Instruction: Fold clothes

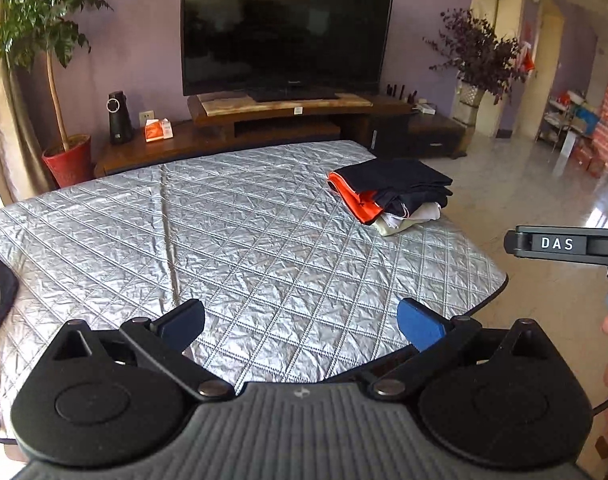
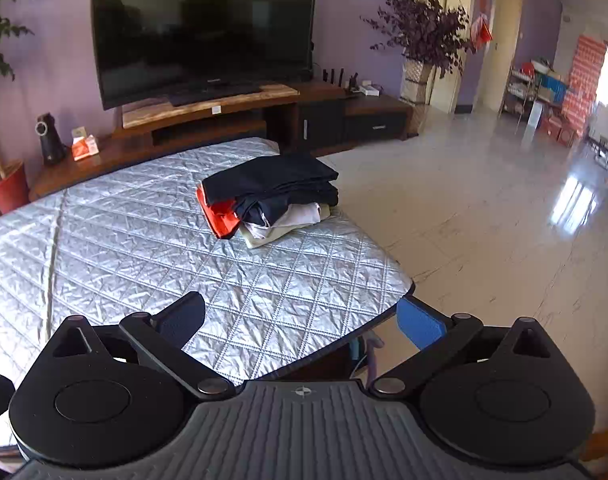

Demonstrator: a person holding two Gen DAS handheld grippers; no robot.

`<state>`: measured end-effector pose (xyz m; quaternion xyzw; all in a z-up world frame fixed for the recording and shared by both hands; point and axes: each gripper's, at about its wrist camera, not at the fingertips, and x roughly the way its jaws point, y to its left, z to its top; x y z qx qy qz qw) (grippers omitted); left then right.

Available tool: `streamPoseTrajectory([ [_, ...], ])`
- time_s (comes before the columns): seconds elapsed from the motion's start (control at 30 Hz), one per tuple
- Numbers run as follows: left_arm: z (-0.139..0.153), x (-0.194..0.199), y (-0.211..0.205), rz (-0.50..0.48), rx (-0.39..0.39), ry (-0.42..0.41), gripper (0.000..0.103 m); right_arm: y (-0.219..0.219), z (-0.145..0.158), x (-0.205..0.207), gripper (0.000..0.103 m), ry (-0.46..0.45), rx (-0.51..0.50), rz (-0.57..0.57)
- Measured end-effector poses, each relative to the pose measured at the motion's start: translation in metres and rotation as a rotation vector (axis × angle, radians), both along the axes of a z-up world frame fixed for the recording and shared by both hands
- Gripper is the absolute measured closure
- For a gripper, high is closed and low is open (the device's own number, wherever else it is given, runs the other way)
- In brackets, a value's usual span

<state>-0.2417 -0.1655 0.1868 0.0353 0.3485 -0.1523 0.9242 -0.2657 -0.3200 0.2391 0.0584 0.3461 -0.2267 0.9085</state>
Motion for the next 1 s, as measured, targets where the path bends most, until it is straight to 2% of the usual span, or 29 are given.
streamPoseTrajectory([
  [0.13,0.009,-0.014,-0.008,0.009,0.034,-0.034,0.001,0.011,0.013,-0.020,0.000,-0.024,-0.050,-0.025],
  [0.33,0.018,-0.030,-0.015,0.041,0.065,-0.085,0.001,0.005,0.029,-0.048,0.000,-0.064,0.076,-0.044],
  [0.43,0.022,-0.037,-0.015,0.064,0.064,-0.110,0.001,0.004,0.034,-0.059,0.000,-0.083,0.104,-0.056],
  [0.73,0.030,-0.048,-0.013,0.057,0.002,-0.131,0.001,0.010,0.038,-0.071,0.000,-0.056,0.095,-0.047],
  [0.83,0.030,-0.050,-0.017,0.057,0.042,-0.145,0.001,0.012,0.040,-0.073,0.000,-0.058,0.093,-0.043],
  [1.0,0.026,-0.051,-0.020,0.048,0.050,-0.133,0.001,0.019,0.040,-0.072,0.000,-0.048,0.085,-0.031],
])
